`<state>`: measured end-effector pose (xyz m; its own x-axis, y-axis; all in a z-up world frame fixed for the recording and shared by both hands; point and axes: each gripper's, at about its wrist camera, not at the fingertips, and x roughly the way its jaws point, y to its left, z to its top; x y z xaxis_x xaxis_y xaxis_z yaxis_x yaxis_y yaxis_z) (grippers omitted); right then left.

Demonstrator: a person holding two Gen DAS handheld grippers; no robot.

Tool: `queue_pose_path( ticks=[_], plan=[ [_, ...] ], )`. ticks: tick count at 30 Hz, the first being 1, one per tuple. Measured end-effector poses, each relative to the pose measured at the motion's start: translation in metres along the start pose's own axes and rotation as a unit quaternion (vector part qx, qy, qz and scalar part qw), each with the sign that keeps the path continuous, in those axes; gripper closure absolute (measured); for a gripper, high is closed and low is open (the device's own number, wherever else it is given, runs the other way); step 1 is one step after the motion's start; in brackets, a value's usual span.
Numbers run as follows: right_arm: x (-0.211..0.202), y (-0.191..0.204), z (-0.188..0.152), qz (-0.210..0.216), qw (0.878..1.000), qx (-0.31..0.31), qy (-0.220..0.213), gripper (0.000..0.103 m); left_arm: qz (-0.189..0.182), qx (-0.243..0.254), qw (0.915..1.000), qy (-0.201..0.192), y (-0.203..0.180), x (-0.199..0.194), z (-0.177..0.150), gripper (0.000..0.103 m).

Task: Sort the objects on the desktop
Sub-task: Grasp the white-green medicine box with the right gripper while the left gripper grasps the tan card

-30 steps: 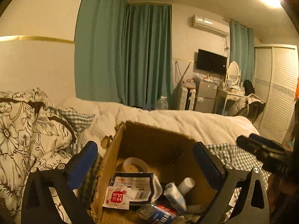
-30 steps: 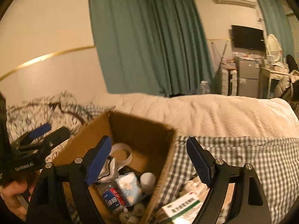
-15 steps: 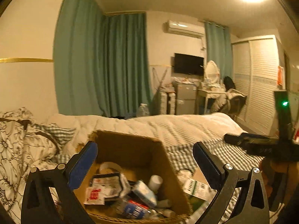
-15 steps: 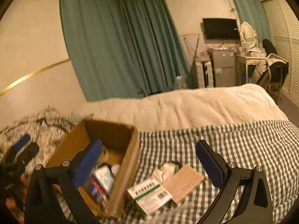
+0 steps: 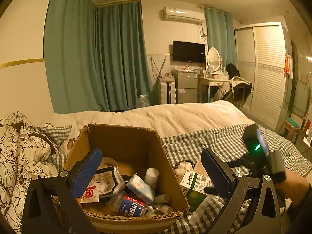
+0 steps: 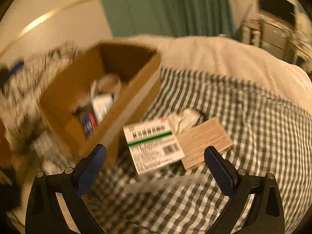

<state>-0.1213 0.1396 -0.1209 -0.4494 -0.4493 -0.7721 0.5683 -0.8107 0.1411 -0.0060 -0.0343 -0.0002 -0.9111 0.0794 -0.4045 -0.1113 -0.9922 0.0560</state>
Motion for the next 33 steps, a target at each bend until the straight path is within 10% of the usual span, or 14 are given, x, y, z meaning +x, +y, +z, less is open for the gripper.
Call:
queue_pose_path(
  ticks=[11,14,23,33],
  plan=[
    [0.081,-0.003,0.002,0.077,0.992,-0.059,0.086,0.003,-0.003,0.026,0.9987,0.045,-0.022,0.038,-0.005,0.0],
    [0.086,-0.018,0.004,0.098,0.99,0.005,0.097,0.021,-0.001,0.034,0.998,0.053,-0.032,0.047,-0.005,0.0],
    [-0.013,-0.07,0.021,0.009,0.995,0.076,-0.069,0.023,-0.016,0.044,0.997,0.062,-0.072,0.074,-0.001,0.0],
    [-0.108,-0.142,0.001,-0.134,0.943,0.195,-0.233,0.023,-0.049,0.058,0.9936,0.083,-0.125,0.115,-0.016,0.0]
  ],
)
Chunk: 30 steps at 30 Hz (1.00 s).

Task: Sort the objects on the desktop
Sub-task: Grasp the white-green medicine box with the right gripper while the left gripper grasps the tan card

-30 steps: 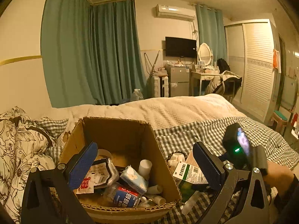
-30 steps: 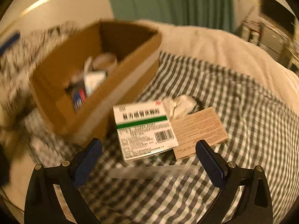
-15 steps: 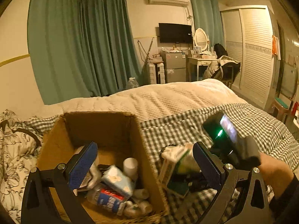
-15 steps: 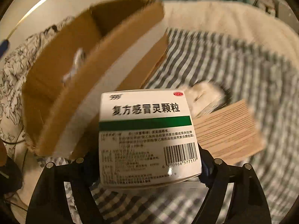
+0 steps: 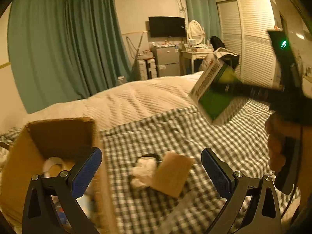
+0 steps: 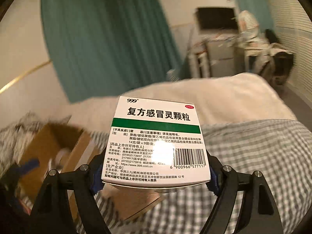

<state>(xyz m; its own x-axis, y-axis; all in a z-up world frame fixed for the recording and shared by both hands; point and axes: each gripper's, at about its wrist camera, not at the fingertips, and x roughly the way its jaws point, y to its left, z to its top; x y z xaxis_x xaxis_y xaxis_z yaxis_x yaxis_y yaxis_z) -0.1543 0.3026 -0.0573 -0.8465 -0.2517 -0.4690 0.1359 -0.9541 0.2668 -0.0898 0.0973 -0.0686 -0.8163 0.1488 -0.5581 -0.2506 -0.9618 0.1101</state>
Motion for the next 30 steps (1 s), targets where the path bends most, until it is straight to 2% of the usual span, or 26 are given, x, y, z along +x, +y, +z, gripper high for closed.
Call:
queue_pose_path(
  ticks=[3,7,11,14,20,21,24,30],
  plan=[
    [-0.017,-0.022,0.006,-0.009,0.999,0.037,-0.038,0.023,-0.017,-0.003,0.9997,0.014,-0.011,0.02,-0.003,0.0],
    [-0.032,-0.039,0.013,-0.007,0.996,0.059,-0.059,0.023,-0.035,0.008,0.9986,0.04,-0.03,0.053,-0.007,0.0],
    [-0.034,-0.043,0.013,-0.012,0.996,0.064,-0.06,0.023,-0.029,0.03,0.9969,0.066,-0.042,0.085,-0.016,0.0],
    [-0.03,-0.042,0.013,-0.004,0.996,0.069,-0.057,0.023,-0.029,0.054,0.9933,0.098,-0.049,0.113,-0.028,0.0],
    [-0.022,-0.048,0.013,-0.001,0.996,0.069,-0.052,0.023,-0.022,0.069,0.9853,0.155,-0.049,0.157,-0.049,0.0],
    [-0.021,-0.049,0.013,-0.001,0.996,0.071,-0.052,0.023,-0.024,0.071,0.984,0.162,-0.048,0.163,-0.053,0.001],
    [-0.02,-0.049,0.012,-0.001,0.996,0.073,-0.052,0.023,-0.022,0.077,0.9797,0.183,-0.049,0.176,-0.062,0.012],
    [-0.024,-0.046,0.014,-0.006,0.995,0.073,-0.061,0.023,-0.027,0.066,0.9847,0.159,-0.045,0.163,-0.061,0.016]
  ],
)
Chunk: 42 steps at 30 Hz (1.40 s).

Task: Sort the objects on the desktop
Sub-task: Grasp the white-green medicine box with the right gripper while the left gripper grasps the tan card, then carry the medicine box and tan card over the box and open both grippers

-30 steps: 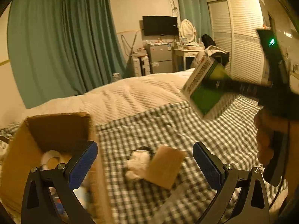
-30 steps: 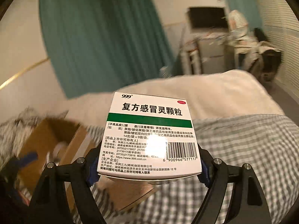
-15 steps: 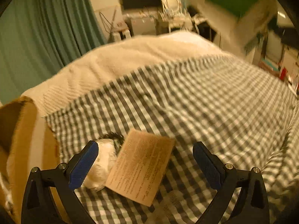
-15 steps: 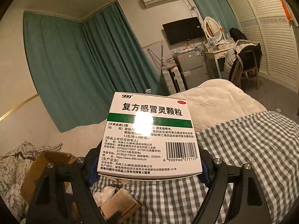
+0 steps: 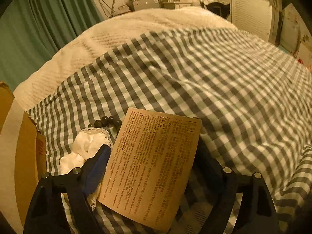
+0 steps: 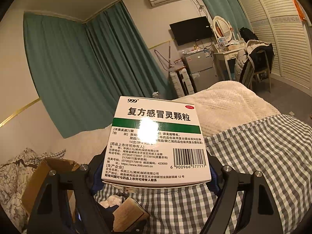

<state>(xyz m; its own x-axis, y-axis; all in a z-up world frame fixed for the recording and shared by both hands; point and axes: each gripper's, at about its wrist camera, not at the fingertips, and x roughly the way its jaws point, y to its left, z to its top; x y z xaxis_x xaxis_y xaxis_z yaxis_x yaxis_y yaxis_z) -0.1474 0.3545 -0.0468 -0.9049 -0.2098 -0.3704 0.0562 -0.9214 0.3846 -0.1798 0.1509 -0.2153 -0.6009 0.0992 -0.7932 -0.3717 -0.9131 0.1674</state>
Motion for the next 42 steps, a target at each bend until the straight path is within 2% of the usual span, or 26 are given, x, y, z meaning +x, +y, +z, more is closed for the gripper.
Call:
queue_pose_path(
  ticks=[10,17,21,27,32,35,42],
  plan=[
    [-0.039,0.0,0.009,-0.001,0.998,0.023,-0.055,0.023,-0.018,-0.027,0.9956,-0.088,0.006,-0.077,0.009,0.018],
    [-0.082,0.003,0.019,0.016,0.992,0.055,-0.114,0.023,-0.028,-0.041,0.9869,-0.153,0.022,-0.149,0.017,0.018],
    [-0.107,0.011,0.025,0.014,0.988,0.053,-0.143,0.023,-0.025,-0.05,0.9802,-0.19,0.035,-0.192,0.014,0.018],
    [-0.136,0.03,0.032,0.019,0.983,0.048,-0.177,0.023,-0.009,-0.059,0.9686,-0.241,0.059,-0.256,0.001,0.018],
    [-0.152,0.051,0.029,0.006,0.982,0.037,-0.187,0.023,0.007,-0.082,0.9566,-0.28,0.086,-0.3,-0.011,0.018],
    [-0.16,0.062,0.026,0.017,0.981,0.038,-0.192,0.023,0.025,-0.093,0.9483,-0.303,0.101,-0.32,-0.019,0.018],
    [-0.166,0.106,0.02,0.048,0.979,0.016,-0.2,0.023,0.064,-0.108,0.9372,-0.325,0.131,-0.345,-0.036,0.017]
  ],
)
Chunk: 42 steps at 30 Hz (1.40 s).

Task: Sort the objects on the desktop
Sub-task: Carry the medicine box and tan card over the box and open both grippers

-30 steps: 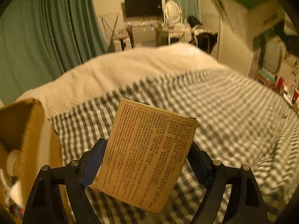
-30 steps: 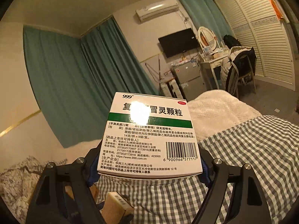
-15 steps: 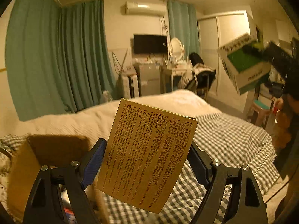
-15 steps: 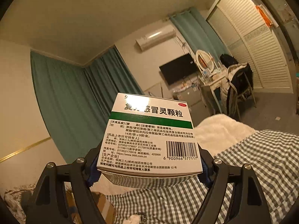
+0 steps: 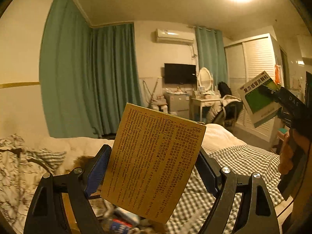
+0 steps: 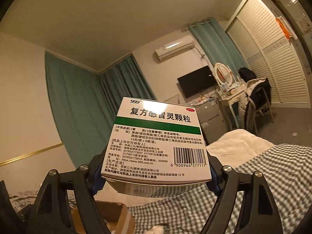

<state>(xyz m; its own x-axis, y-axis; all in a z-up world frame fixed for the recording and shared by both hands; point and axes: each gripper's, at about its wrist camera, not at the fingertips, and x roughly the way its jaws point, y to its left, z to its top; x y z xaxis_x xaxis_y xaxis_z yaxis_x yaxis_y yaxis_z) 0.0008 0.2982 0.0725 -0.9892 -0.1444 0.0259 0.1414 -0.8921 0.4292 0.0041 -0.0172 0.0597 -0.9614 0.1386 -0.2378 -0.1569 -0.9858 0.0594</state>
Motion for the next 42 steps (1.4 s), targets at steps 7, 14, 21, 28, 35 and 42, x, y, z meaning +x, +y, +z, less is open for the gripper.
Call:
queue_pose_path(
  ticks=[7,14,21,28,35,42],
  plan=[
    [-0.003,0.042,-0.011,0.021,0.999,-0.029,-0.003,0.023,0.037,-0.007,0.9991,-0.018,0.033,-0.013,0.001,0.017],
    [0.005,0.066,-0.026,0.035,0.999,-0.034,-0.006,0.023,0.064,-0.018,0.9976,-0.019,0.054,-0.009,-0.013,0.017],
    [0.036,0.099,-0.064,0.073,0.996,-0.045,0.036,0.022,0.086,-0.035,0.9956,-0.011,0.083,0.003,-0.027,0.017],
    [0.065,0.128,-0.11,0.101,0.988,-0.063,0.098,0.022,0.095,-0.057,0.9937,0.015,0.109,0.03,-0.047,0.017],
    [0.1,0.154,-0.147,0.109,0.978,-0.112,0.141,0.022,0.089,-0.074,0.9917,0.055,0.121,0.052,-0.069,0.017],
    [0.132,0.155,-0.179,0.109,0.967,-0.132,0.188,0.022,0.084,-0.096,0.9856,0.111,0.135,0.081,-0.089,0.017]
  ],
)
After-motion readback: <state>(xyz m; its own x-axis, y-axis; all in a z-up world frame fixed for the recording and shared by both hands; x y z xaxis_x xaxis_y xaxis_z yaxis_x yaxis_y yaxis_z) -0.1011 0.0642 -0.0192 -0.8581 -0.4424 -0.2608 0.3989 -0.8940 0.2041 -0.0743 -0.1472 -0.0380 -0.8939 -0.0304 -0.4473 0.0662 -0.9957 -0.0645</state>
